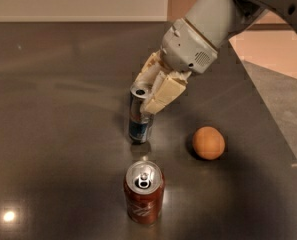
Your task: Move redbull can near coke can
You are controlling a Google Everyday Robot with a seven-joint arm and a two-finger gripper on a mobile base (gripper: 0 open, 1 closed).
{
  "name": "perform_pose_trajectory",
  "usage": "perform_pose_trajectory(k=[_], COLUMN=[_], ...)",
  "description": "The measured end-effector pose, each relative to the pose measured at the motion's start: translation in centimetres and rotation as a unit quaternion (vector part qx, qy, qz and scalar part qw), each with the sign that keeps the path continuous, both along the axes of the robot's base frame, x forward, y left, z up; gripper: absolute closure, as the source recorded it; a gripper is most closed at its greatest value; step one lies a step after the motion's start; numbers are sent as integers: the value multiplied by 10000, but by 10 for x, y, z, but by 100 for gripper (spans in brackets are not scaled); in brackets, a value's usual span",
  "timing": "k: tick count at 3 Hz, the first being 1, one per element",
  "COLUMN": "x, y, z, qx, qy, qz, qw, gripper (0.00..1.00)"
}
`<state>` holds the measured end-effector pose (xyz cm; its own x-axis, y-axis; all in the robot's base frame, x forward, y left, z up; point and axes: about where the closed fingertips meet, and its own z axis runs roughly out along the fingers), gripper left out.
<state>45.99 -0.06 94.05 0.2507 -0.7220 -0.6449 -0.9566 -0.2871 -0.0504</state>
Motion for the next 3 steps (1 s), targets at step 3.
perform_pose_trajectory(k=[3], x=[-53], y=[-8], z=[12], qx=[117], qy=[-324], qz=[1419], qw=[9893], gripper=[100])
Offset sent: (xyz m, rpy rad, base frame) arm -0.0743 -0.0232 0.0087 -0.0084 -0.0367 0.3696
